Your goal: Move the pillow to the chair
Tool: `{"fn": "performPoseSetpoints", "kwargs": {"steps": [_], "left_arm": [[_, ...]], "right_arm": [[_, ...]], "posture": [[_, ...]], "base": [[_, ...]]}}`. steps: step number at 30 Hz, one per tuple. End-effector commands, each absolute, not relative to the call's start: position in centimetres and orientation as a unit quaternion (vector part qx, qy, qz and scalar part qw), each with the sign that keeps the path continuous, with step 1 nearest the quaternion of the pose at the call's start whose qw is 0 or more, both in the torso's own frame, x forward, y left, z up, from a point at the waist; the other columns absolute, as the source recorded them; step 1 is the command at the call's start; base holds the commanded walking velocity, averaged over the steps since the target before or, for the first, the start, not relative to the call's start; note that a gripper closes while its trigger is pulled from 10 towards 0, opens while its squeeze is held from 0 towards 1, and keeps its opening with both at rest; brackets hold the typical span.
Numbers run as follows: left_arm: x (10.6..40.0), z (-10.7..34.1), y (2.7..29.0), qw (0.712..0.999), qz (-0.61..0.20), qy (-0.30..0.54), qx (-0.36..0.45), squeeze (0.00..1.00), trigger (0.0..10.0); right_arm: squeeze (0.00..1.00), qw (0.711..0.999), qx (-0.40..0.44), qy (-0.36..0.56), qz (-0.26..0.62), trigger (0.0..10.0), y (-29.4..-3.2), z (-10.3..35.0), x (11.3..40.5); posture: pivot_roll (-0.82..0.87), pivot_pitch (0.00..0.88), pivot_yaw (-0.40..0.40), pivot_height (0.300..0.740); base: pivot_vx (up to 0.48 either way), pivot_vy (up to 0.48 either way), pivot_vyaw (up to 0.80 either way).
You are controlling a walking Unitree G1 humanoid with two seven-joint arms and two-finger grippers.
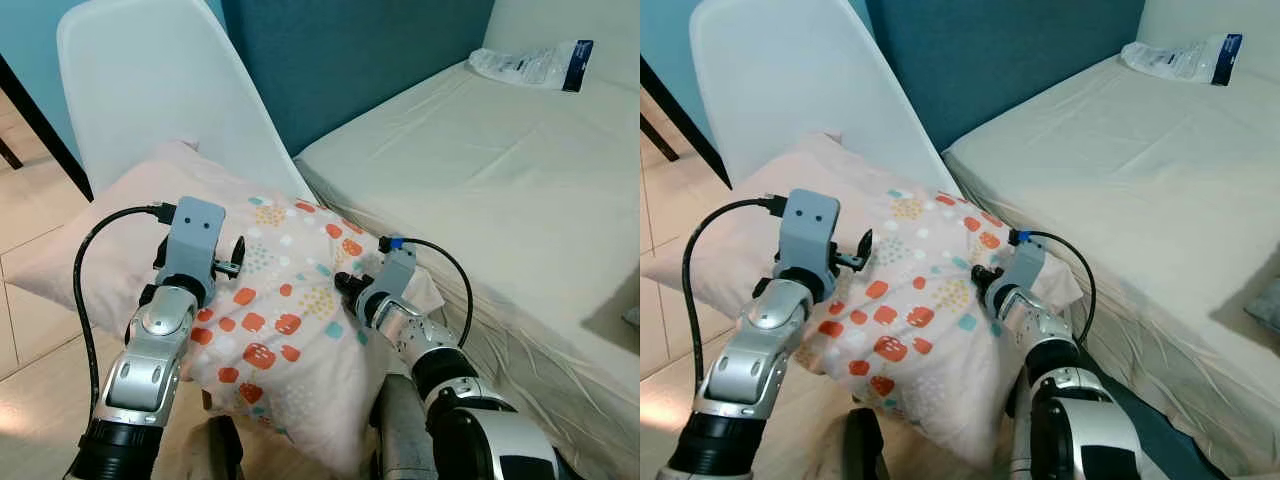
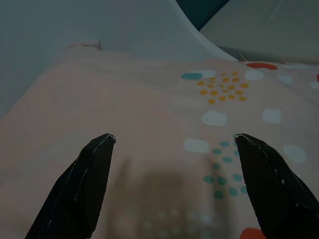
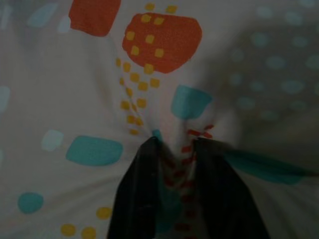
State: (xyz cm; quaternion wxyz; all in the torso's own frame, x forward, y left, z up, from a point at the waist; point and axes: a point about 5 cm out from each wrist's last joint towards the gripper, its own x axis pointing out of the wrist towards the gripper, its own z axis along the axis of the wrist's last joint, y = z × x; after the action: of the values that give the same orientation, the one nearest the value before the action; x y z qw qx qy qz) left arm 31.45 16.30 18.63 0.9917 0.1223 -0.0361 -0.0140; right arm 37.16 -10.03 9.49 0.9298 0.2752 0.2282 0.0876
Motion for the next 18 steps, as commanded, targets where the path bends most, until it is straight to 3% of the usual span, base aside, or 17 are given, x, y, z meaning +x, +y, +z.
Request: {"fn": "performPoseSetpoints", "kwargs": {"steps": [1,18], "left_arm": [[31.2,18.5,16.7,0.992,-0.002,-0.030,0.121,0.00,10.0],[30.9,18.5,16.3,0.993,-0.004,-0.024,0.113,0.00,10.0]], "right_arm": [[0.00,0.926,0.280,0.236,0.095,0.0,-9.3,9.2,37.0],[0.00,0.942,0.248,0.208,0.088,0.0,-9.8,10.2,37.8]], "posture": [[-0.01,0.273,0.064,0.571],[-0.02,0.281,0.056,0.571]], "base": [[0.000,0.000,0.00],[0.000,0.000,0.00]]}}
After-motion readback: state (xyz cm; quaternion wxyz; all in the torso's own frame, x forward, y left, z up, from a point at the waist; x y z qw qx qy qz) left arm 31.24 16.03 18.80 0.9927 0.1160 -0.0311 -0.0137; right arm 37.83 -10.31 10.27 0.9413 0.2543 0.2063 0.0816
